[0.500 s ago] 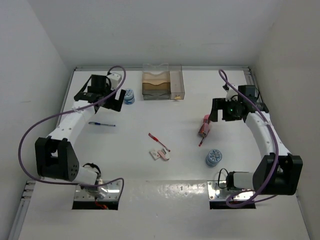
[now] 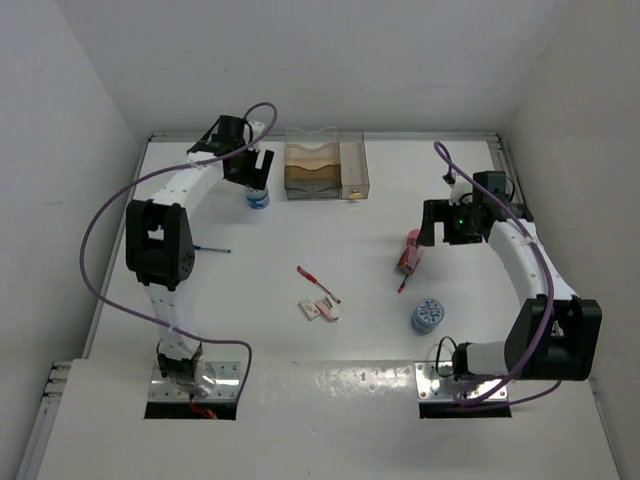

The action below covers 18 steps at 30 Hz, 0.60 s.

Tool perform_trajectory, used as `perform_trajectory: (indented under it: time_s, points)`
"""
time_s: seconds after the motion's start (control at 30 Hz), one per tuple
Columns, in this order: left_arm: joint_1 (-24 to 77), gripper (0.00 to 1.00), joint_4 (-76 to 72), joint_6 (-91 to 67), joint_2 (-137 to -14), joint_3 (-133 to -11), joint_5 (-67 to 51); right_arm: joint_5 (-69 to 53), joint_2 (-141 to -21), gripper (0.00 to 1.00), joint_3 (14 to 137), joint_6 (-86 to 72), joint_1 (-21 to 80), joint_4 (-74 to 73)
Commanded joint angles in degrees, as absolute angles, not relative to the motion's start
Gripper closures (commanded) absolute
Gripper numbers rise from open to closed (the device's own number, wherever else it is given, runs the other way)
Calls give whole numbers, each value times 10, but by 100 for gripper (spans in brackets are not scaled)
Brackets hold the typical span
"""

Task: Sort the stationery into containers
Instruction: Pick up the stationery from the center of the board.

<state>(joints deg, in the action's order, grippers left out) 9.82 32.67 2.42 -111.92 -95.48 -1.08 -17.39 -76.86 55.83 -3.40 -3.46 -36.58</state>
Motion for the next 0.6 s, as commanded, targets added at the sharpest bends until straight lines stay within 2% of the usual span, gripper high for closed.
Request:
perform_trajectory:
  time_s: [0.0,0.23,0.4,0.57]
  points:
    - [104,5,344,5,-1158,-1006,-4,-167,-777,1,576,-26,-41,-365]
    - [100,5,331,11,-1194,-1029,-34,-167,-795,1,587,-26,-44,-373]
    - [96,6,237,13,-1145,-929,-47,-167,-800,1,588,-25,-44,-373]
    - [77,13,92,6,-1073,-789,-94,-164,-806,1,589,-22,-46,-377]
